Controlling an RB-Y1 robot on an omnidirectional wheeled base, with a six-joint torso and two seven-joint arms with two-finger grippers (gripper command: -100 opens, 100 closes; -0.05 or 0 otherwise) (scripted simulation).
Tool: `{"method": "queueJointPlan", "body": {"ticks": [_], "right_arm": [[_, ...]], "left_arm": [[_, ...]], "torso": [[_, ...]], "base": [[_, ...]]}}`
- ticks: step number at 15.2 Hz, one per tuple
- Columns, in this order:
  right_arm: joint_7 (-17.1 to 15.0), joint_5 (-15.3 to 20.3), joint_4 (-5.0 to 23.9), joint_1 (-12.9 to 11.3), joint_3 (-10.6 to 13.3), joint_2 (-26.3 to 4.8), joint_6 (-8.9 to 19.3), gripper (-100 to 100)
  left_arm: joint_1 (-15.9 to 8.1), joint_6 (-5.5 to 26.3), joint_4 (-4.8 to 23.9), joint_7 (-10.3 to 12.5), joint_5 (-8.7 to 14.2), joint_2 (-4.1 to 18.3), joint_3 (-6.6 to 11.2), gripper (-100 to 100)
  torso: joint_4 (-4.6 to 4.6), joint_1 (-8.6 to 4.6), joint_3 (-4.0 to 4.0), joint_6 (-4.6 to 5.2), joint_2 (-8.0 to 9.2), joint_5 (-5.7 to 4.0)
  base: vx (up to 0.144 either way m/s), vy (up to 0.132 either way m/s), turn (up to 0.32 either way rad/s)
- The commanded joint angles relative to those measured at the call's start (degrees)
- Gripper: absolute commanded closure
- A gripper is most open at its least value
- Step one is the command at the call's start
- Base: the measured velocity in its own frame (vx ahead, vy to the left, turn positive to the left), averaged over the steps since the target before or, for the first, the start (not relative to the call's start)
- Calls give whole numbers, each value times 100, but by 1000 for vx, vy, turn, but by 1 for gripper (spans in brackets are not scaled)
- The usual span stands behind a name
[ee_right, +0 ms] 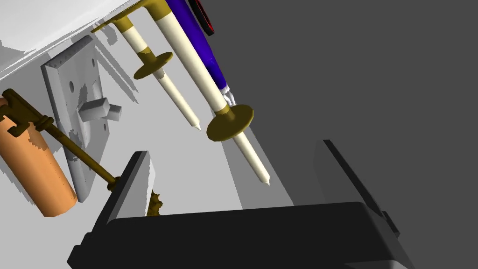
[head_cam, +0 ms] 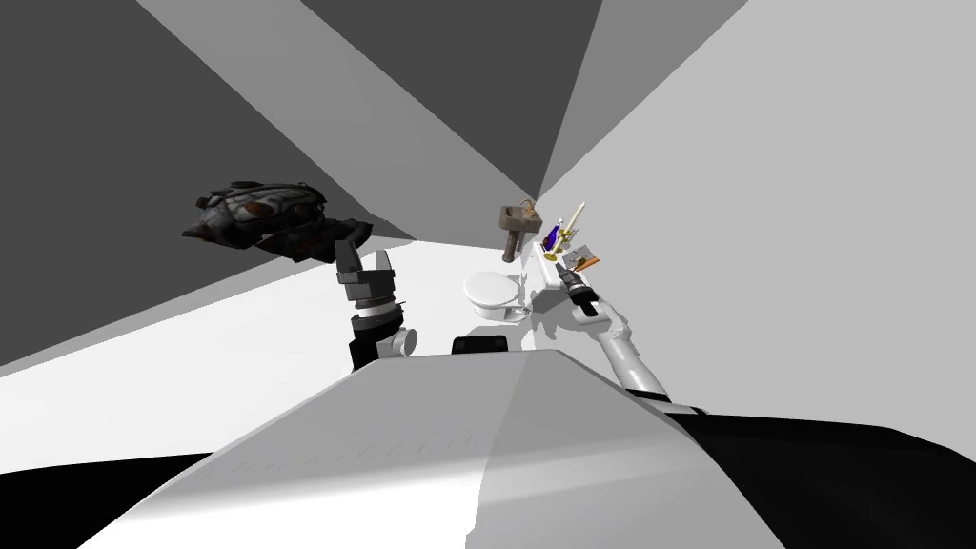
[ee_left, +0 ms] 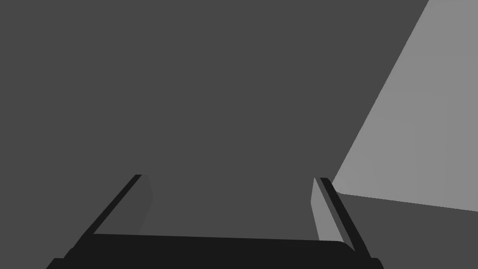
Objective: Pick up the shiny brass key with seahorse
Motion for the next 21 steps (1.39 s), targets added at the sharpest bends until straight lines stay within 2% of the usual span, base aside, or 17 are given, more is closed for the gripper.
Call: {"method": "queueJointPlan", "body": {"ticks": [1, 4, 5, 6, 7, 10, 11, 14, 16, 17, 18, 19, 20, 21], "right_arm": [[6, 64, 269, -67, -34, -41, 20, -100], [12, 385, 719, -339, -166, -271, 245, -100], [12, 385, 881, -339, -166, -271, 245, -100], [12, 385, 886, -339, -166, -271, 245, -100], [15, 543, 1092, -474, -231, -378, 356, -100], [18, 698, 1467, -608, -295, -478, 464, -100], [18, 698, 1487, -608, -295, -478, 464, -100], [23, 998, 1920, -869, -418, -662, 672, -100], [23, 998, 2060, -869, -418, -662, 672, -100], [26, 1141, 2218, -995, -476, -745, 771, -100], [26, 1141, 2334, -995, -476, -745, 771, -100], [26, 1141, 2334, -995, -476, -745, 771, -100], [28, 1279, 2508, -1117, -533, -823, 867, -100], [28, 1279, 2597, -1117, -533, -823, 867, -100]], "left_arm": [[0, 0, 0, 0, 0, 0, 0, 0], [0, 0, 0, 0, 0, 0, 0, 0], [0, 0, 0, 0, 0, 0, 0, 0], [0, 0, 0, 0, 0, 0, 0, 0], [0, 0, 0, 0, 0, 0, 0, 0], [0, 0, 0, 0, 0, 0, 0, 0], [0, 0, 0, 0, 0, 0, 0, 0], [0, 0, 0, 0, 0, 0, 0, 0], [0, 0, 0, 0, 0, 0, 0, 0], [0, 0, 0, 0, 0, 0, 0, 0], [0, 0, 0, 0, 0, 0, 0, 0], [0, 0, 0, 0, 0, 0, 0, 0], [0, 0, 0, 0, 0, 0, 0, 0], [0, 0, 0, 0, 0, 0, 0, 0]], "torso": [[0, 0, 0, 0, 0, 0], [-1, -6, -1, 0, -3, -1], [0, 0, -1, 0, -2, 0], [0, 0, -1, 0, -1, 0], [0, -10, 0, 1, 1, -2], [0, -6, -2, 1, -5, 0], [-1, -6, -3, 1, -5, -1], [0, -13, 0, 0, 0, -3], [-1, -2, -2, 0, -3, -1], [0, -9, -1, 0, -1, -1], [0, -9, 0, 0, -1, -2], [0, -8, 0, 1, -1, -1], [0, -15, 1, 0, 1, -3], [0, -18, 1, 0, 1, -4]], "base": [[19, 93, -8], [34, 110, -9], [27, 118, -14], [24, 73, -9], [35, 90, -4], [42, 103, -8], [22, 72, -9], [31, 93, -2], [32, 99, -10], [27, 90, 1], [33, 97, 1], [24, 64, -9], [26, 65, -2], [30, 68, 1]]}}
